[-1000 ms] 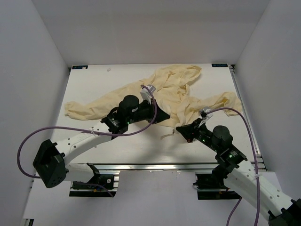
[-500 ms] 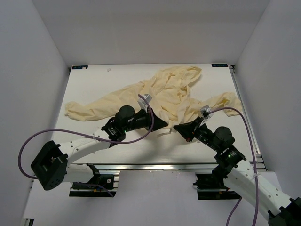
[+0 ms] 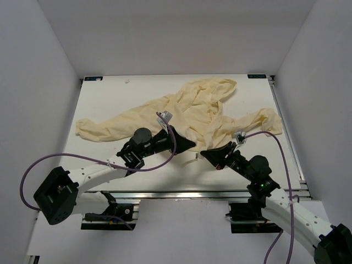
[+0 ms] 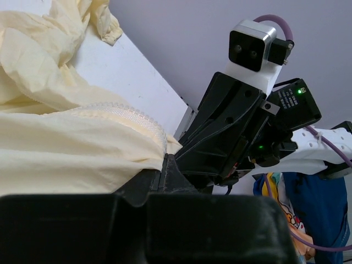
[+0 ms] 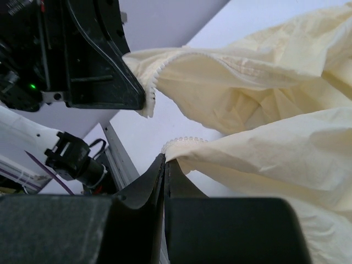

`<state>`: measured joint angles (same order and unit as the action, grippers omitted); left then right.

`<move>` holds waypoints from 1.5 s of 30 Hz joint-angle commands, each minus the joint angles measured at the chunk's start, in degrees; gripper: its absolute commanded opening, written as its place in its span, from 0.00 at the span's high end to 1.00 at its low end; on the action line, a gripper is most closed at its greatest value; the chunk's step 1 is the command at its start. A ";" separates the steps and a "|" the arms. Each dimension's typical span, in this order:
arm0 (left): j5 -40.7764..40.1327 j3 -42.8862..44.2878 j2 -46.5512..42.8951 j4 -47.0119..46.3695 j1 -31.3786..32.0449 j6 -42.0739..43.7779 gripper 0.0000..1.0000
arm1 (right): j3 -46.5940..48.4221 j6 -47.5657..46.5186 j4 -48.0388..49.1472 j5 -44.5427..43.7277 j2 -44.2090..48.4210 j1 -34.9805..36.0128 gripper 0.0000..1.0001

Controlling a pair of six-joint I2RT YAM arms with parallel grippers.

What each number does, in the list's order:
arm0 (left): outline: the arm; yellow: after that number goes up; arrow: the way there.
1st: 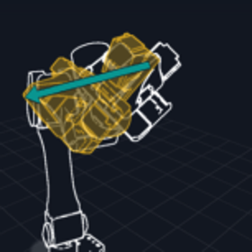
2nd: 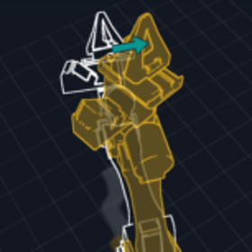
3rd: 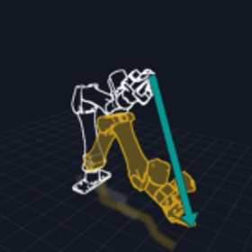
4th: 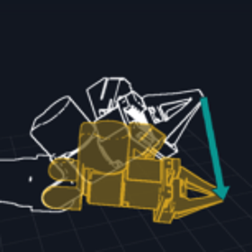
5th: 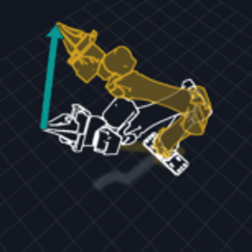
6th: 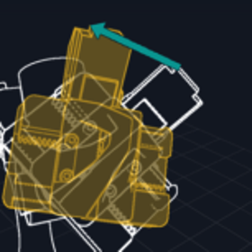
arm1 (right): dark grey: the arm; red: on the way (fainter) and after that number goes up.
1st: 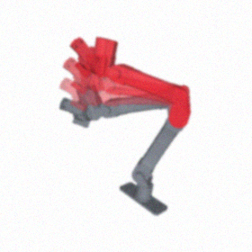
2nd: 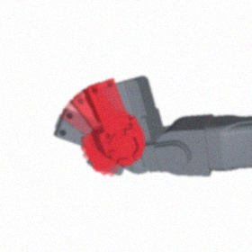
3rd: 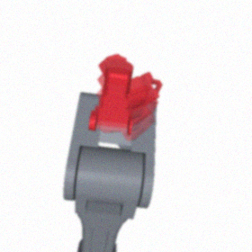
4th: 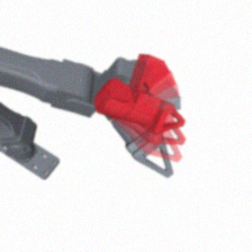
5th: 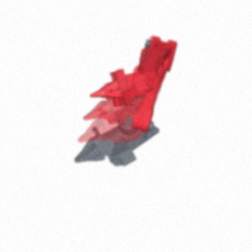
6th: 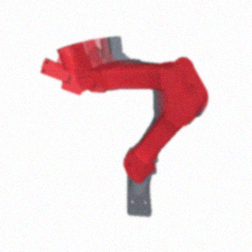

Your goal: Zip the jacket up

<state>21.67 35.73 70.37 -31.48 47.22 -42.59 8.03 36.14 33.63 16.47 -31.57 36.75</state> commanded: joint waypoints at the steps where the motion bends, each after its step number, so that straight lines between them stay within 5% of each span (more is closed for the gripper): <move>1: 0.48 -1.44 -2.43 -3.32 0.24 -0.30 1.00 | 0.41 2.17 8.20 -1.17 0.63 -0.19 1.00; 45: 5.84 -3.73 -1.02 -10.43 0.15 -4.25 1.00 | -0.12 3.94 16.12 -2.58 -1.47 -0.19 1.00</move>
<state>25.61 32.60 69.49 -38.89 47.20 -45.56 8.01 40.12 45.08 14.06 -33.06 36.75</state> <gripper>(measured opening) 0.021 0.014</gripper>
